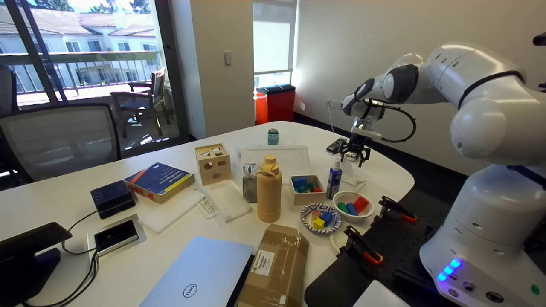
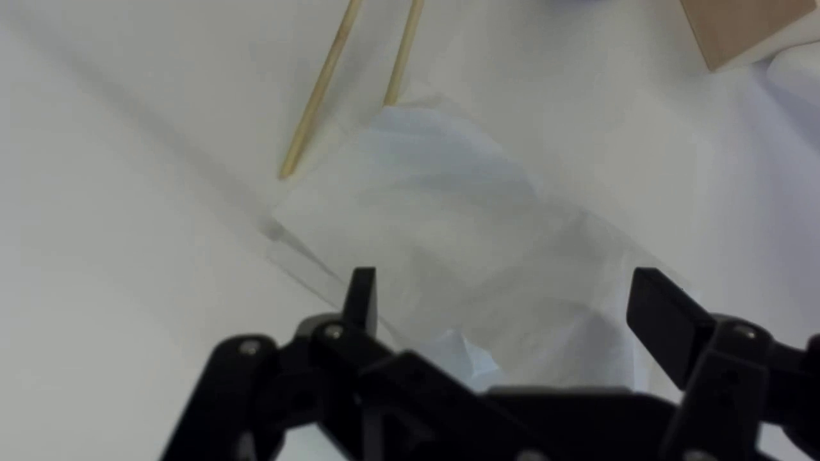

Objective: Unfold the paper towel

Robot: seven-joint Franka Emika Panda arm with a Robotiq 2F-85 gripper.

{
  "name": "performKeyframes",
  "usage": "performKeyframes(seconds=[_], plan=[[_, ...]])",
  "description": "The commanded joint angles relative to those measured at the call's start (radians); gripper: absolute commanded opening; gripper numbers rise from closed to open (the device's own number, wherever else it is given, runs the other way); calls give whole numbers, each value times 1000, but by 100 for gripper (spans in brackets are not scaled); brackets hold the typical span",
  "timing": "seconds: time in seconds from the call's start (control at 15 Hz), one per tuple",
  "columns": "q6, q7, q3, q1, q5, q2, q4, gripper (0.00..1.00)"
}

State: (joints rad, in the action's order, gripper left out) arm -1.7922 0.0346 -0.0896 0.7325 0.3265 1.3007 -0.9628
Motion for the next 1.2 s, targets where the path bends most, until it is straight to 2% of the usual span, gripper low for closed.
performKeyframes(seconds=[0.0, 0.2, 0.27, 0.33, 0.47, 0.67, 0.73, 1.0, 1.13], plan=[[80, 18, 17, 21, -24, 88, 163, 100], [97, 8, 18, 23, -36, 126, 229, 100], [103, 7, 19, 21, -41, 139, 250, 97], [107, 8, 21, 20, -45, 151, 270, 74], [109, 2, 24, 17, -55, 175, 308, 69], [110, -4, 34, 16, -66, 211, 363, 43], [69, 1, 40, 12, -70, 166, 285, 37], [69, 0, 48, 8, -71, 171, 299, 6], [74, 0, 51, 9, -70, 171, 302, 0]])
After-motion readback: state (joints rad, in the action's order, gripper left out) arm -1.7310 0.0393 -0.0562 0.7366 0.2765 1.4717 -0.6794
